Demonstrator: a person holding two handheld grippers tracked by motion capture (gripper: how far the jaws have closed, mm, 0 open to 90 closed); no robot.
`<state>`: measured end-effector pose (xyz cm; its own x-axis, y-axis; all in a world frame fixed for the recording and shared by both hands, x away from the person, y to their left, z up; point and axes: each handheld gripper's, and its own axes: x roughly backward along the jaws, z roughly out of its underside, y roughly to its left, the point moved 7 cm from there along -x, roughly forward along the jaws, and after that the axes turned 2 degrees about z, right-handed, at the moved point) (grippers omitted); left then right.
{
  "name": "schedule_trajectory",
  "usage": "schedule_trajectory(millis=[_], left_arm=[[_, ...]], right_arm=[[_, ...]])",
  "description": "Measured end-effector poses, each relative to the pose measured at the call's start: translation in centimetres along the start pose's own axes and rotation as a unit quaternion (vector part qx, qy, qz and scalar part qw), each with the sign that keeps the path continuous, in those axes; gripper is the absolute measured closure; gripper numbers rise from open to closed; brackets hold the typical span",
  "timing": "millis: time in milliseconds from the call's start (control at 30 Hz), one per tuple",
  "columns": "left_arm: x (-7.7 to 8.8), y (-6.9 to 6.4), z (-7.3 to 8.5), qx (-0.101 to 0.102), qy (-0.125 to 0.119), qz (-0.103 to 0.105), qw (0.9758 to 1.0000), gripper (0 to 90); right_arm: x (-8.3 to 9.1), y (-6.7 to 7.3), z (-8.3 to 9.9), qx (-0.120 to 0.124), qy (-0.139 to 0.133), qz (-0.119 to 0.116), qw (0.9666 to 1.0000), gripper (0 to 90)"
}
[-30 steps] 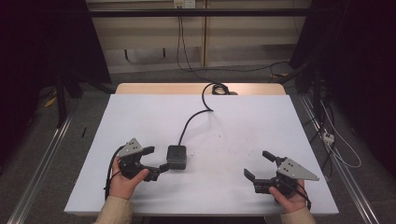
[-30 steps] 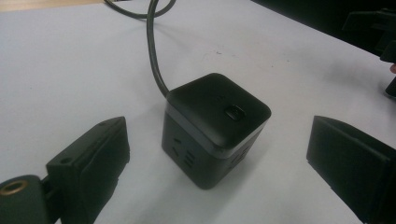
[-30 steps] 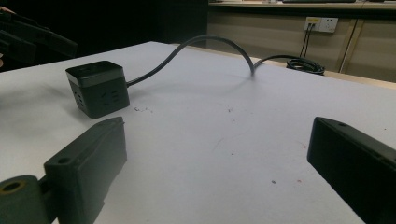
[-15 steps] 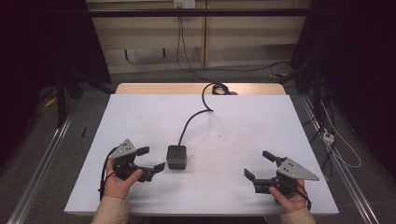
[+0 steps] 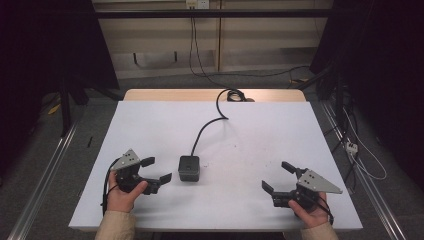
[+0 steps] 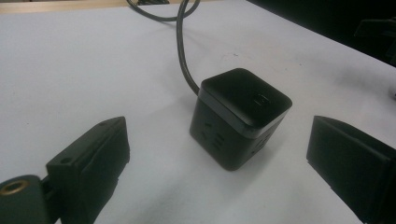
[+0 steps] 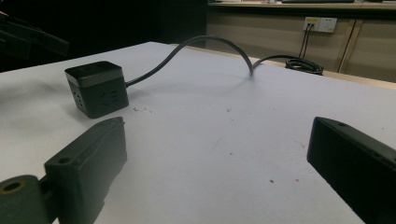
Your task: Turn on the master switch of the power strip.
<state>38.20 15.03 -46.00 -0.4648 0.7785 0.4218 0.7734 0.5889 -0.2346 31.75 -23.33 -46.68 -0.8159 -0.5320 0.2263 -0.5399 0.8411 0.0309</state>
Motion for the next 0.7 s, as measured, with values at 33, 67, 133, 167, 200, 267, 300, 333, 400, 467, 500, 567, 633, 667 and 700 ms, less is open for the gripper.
schedule_trajectory(millis=[33, 67, 133, 167, 200, 267, 300, 333, 400, 467, 500, 567, 633, 667, 700], left_arm=[[0.04, 0.03, 0.01, -0.001, -0.001, 0.002, 1.0000, 5.6], [0.08, 0.06, 0.03, 0.000, -0.001, 0.001, 1.0000, 5.6], [0.12, 0.12, 0.08, 0.000, -0.001, 0.000, 1.0000, 5.6], [0.14, 0.13, 0.11, 0.001, -0.001, -0.001, 1.0000, 5.6], [0.16, 0.17, 0.15, 0.000, 0.000, 0.000, 1.0000, 5.6], [0.21, 0.24, 0.26, -0.003, 0.004, -0.001, 1.0000, 5.6], [0.23, 0.26, 0.29, -0.001, 0.003, 0.000, 1.0000, 5.7], [0.26, 0.32, 0.33, -0.002, 0.003, 0.000, 1.0000, 5.6], [0.32, 0.39, 0.37, -0.001, 0.002, 0.002, 1.0000, 5.6], [0.41, 0.45, 0.35, 0.001, 0.000, 0.003, 1.0000, 5.6], [0.44, 0.48, 0.36, 0.002, 0.000, 0.001, 1.0000, 5.6], [0.57, 0.63, 0.37, 0.004, -0.002, 0.000, 1.0000, 5.6], [0.71, 0.81, 0.39, 0.005, -0.003, -0.001, 1.0000, 5.6], [0.76, 0.89, 0.38, 0.006, -0.005, -0.003, 1.0000, 5.6], [0.87, 0.99, 0.40, 0.007, -0.005, -0.004, 1.0000, 5.6]], right_arm=[[0.00, 0.00, 0.00, 0.000, 0.000, 0.000, 1.0000, 4.3], [0.01, 0.00, 0.00, 0.000, 0.000, 0.000, 1.0000, 4.3], [0.01, 0.01, 0.00, 0.000, 0.000, 0.000, 1.0000, 4.3], [0.01, 0.01, 0.00, 0.000, 0.000, 0.000, 1.0000, 4.3], [0.02, 0.01, 0.01, 0.001, 0.001, 0.000, 1.0000, 4.3], [0.03, 0.01, 0.02, 0.001, 0.001, -0.001, 1.0000, 4.3], [0.03, 0.01, 0.02, 0.001, 0.001, -0.001, 1.0000, 4.3], [0.04, 0.00, 0.01, 0.000, 0.001, 0.000, 1.0000, 4.3], [0.05, -0.01, 0.01, 0.001, 0.001, 0.000, 1.0000, 4.3], [0.05, -0.02, 0.01, 0.001, 0.001, -0.001, 1.0000, 4.3], [0.06, -0.01, 0.01, 0.000, 0.001, -0.001, 1.0000, 4.3], [0.06, -0.01, 0.01, 0.001, 0.000, -0.001, 1.0000, 4.3], [0.07, -0.01, 0.01, 0.001, 0.000, -0.001, 1.0000, 4.3], [0.07, -0.01, 0.01, 0.000, 0.000, -0.001, 1.0000, 4.3], [0.07, -0.02, 0.00, 0.000, 0.000, -0.001, 1.0000, 4.3]])
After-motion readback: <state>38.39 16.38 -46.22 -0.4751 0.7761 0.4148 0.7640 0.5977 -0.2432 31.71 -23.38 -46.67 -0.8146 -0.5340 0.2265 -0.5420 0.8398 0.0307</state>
